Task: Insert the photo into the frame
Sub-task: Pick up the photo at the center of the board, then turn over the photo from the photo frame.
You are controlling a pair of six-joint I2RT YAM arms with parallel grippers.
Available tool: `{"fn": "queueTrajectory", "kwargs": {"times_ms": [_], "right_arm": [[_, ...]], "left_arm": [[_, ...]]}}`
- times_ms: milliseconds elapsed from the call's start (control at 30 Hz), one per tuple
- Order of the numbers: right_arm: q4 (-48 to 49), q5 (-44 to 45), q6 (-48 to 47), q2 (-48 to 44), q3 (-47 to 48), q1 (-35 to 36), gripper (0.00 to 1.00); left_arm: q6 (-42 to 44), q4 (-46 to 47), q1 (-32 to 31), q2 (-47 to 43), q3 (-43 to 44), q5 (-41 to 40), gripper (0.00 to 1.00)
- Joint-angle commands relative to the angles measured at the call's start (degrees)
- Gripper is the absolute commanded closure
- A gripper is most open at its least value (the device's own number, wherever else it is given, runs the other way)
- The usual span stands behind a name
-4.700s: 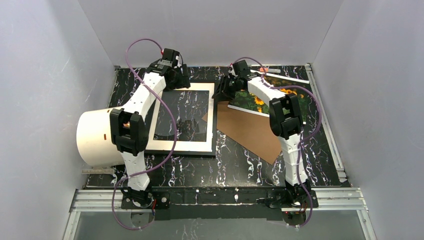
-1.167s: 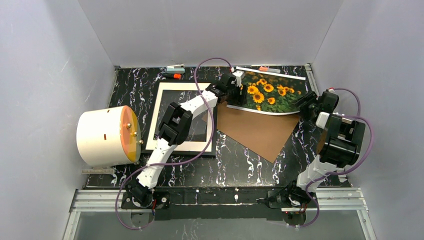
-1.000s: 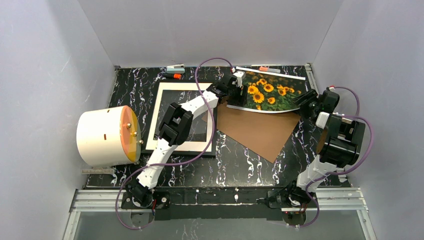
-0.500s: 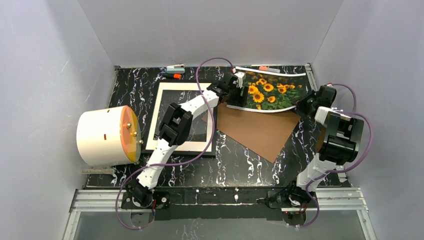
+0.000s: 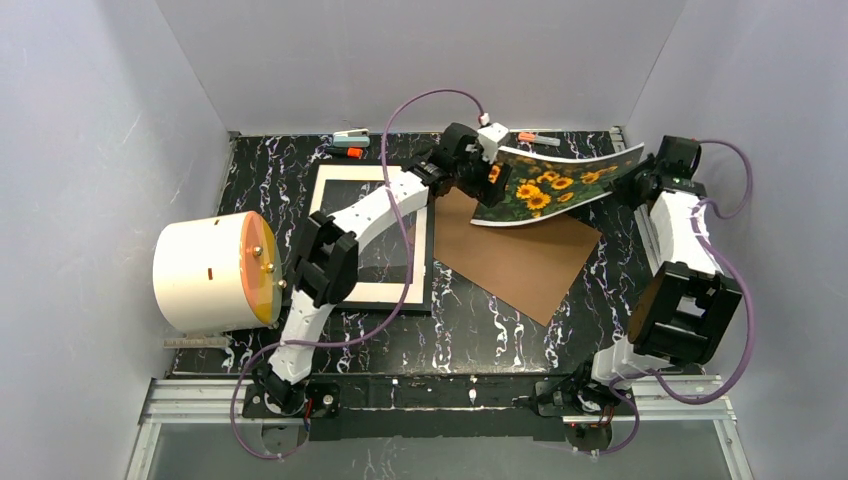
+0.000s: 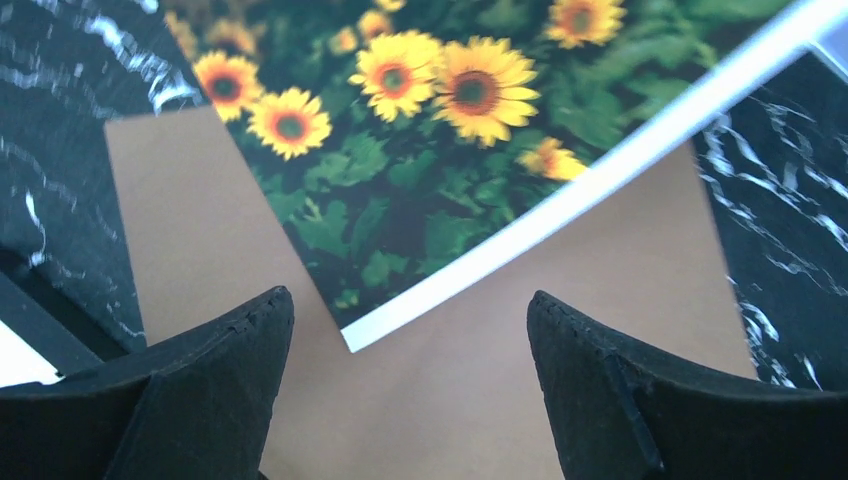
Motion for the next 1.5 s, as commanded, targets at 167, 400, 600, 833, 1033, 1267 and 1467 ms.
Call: {"fn": "queueTrajectory", "kwargs": {"times_ms": [167,400,600,833,1033,1267,1467], "right_arm": [[-21.94,0.99,3.11,-6.92,10.5,-0.03,0.99],[-26.83,-0.69,3.69,-12.06,10.82,-0.03,0.99],[-28.15,-1.85,3.46,-14.69,10.88,0.02,0.99],[-29.55,-4.03,2.31,-15.29,12.75,0.06,0.99],[-30.59,-5.34,1.95,-14.67,14.42,0.06,0.99],[-30.89,-6.37,2.19,-12.88,17.09,0.06,0.99],[-30.33,-8.09,3.07,-11.69,18.42,0.06,0.99]], "left_arm": [[23.27,11.66,-15.86,-14.4,-14.76,-1.39,0.13],[31.28,21.47,-22.54,-12.35,-18.26,-20.07,0.14],[29.87,22.44,-22.77,-10.49,-17.56,-21.46,0.13],[27.35,22.61,-22.84,-8.22,-16.23,-17.6,0.38],[23.14,22.22,-22.89,-8.2,-15.7,-12.59,0.61],[21.95,23.08,-22.92,-9.37,-15.96,-13.52,0.93],[19.97,20.88,-22.63,-8.17,-12.96,-18.93,1.0]]}}
